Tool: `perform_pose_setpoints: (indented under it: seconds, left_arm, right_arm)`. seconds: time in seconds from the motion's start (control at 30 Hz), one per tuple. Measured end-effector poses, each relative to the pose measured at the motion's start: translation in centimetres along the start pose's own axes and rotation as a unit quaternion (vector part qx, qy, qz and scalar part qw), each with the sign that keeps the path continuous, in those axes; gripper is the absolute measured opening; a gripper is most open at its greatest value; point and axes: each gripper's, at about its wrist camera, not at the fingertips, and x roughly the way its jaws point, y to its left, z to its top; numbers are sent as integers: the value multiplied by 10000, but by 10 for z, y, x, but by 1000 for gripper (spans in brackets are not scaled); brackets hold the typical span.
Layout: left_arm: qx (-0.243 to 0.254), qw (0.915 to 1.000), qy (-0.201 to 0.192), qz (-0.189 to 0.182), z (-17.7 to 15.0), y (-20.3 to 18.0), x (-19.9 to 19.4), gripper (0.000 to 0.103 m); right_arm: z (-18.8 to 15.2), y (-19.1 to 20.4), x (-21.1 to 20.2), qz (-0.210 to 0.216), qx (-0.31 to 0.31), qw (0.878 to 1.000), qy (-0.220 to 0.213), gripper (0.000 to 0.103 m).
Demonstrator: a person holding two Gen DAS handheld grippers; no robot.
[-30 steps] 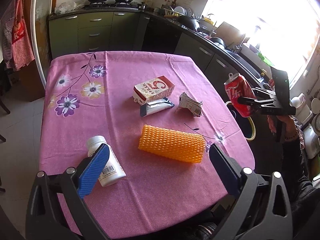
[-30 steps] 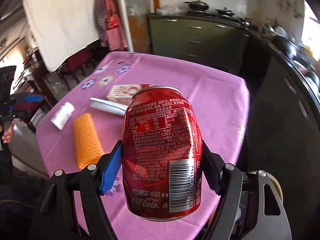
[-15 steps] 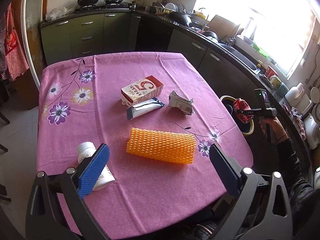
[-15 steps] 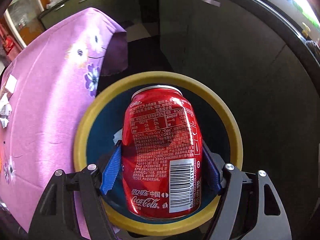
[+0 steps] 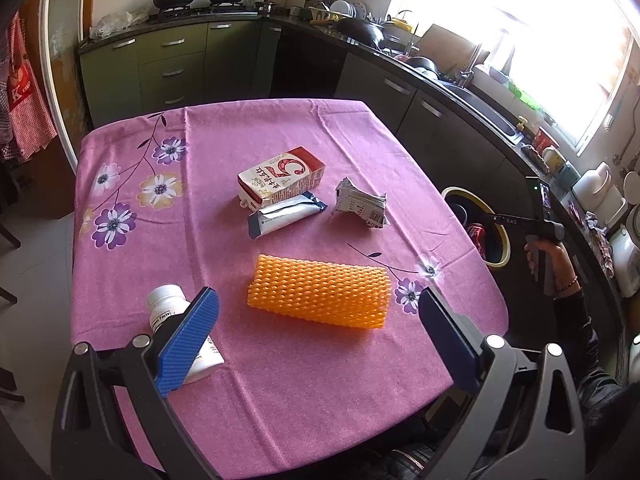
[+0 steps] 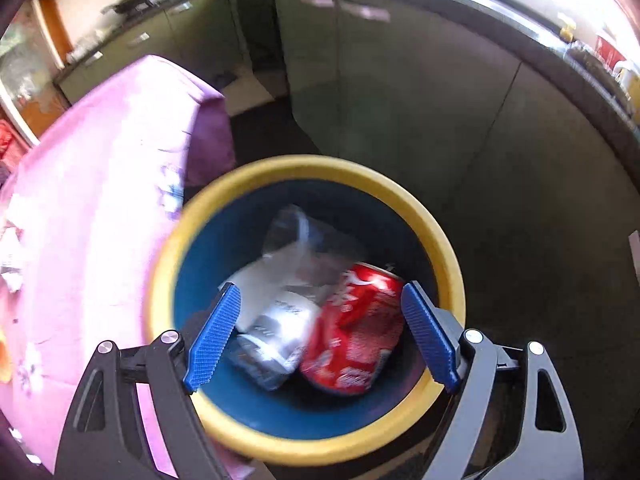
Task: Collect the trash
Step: 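Carry the Coca-Cola can over the bin and open the right gripper, then grasp the white pill bottle with the left gripper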
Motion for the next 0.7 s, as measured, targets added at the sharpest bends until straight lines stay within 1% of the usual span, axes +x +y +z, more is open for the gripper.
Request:
perform_pose_setpoints:
  seconds: [0.1, 0.2, 0.27, 0.4, 0.53, 0.63, 0.7]
  left_arm:
    - [-82, 9999, -18, 94, -1, 5, 0, 95]
    - [-156, 9987, -62, 476, -3, 12, -2, 95]
    - [-291, 9974, -48, 661, -5, 20, -2, 96]
    - [-726, 9933, 92, 897, -10, 40, 6, 96]
    - [-1053, 9867, 301, 1204, -17, 59, 22, 96]
    - [-1386, 9803, 486, 1320, -22, 78, 36, 96]
    - [-1489, 9769, 591, 1417, -25, 86, 44, 96]
  right_arm:
    - [-14, 20, -30, 159, -85, 9990, -398, 83]
    - [-20, 46, -45, 333, -220, 9973, -621, 85]
    - [-25, 59, -50, 464, -329, 9962, -654, 85]
    - [-31, 82, -62, 649, -547, 9939, -710, 85]
    - [-37, 108, -69, 835, -756, 9907, -759, 86]
    - [-35, 122, -65, 839, -938, 9888, -802, 86]
    - [-37, 130, -66, 855, -1017, 9879, -803, 87]
